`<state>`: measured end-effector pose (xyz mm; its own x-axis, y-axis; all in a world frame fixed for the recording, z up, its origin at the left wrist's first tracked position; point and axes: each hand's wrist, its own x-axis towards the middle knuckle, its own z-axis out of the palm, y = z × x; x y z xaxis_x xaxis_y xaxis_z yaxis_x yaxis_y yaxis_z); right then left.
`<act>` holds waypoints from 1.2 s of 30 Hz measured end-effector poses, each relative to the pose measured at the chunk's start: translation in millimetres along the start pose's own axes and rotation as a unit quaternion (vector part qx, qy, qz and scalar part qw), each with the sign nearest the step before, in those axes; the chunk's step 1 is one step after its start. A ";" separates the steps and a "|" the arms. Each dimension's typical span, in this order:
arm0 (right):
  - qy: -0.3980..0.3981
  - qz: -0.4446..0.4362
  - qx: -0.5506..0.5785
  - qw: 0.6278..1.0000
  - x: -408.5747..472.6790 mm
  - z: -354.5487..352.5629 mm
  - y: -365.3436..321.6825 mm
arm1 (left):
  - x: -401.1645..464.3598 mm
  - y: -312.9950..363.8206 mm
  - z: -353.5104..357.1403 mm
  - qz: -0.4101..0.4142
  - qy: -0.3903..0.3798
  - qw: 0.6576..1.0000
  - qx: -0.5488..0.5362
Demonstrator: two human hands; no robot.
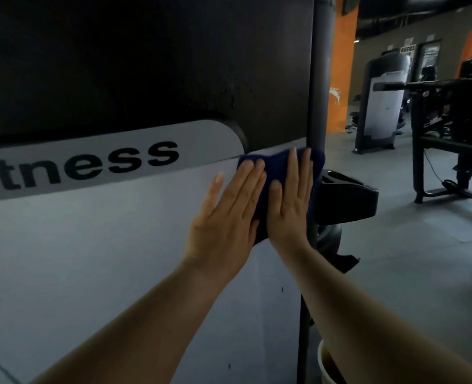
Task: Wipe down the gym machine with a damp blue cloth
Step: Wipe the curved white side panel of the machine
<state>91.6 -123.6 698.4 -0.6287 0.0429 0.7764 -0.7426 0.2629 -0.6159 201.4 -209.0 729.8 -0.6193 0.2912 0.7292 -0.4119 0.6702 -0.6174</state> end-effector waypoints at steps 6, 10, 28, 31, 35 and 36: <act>-0.011 -0.033 -0.036 0.999 -11.7 0.4 0.3 | -13.3 -1.3 1.3 -0.014 -0.005 1.000 -0.025; -0.015 -0.007 -0.042 0.999 -14.1 5.2 -11.3 | -18.9 -7.7 8.0 -0.026 0.007 0.999 -0.030; -0.036 -0.080 -0.103 0.991 -52.6 15.3 -18.5 | -62.8 -19.0 16.2 -0.054 -0.007 0.996 -0.069; -0.030 -0.057 -0.101 0.993 -37.4 20.9 -35.8 | -51.8 -30.5 12.5 -0.064 0.011 0.996 -0.054; -0.032 -0.083 -0.106 0.990 -31.4 18.7 -38.3 | -55.2 -34.1 12.7 -0.083 0.017 0.994 -0.070; -0.037 -0.092 -0.107 0.989 -38.8 18.4 -34.2 | -63.7 -31.7 14.9 -0.085 0.010 0.993 -0.081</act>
<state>137.1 -152.0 686.9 -0.5084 -0.0925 0.8561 -0.7854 0.4576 -0.4169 243.9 -258.9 698.4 -0.5361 0.1772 0.8253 -0.3956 0.8110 -0.4311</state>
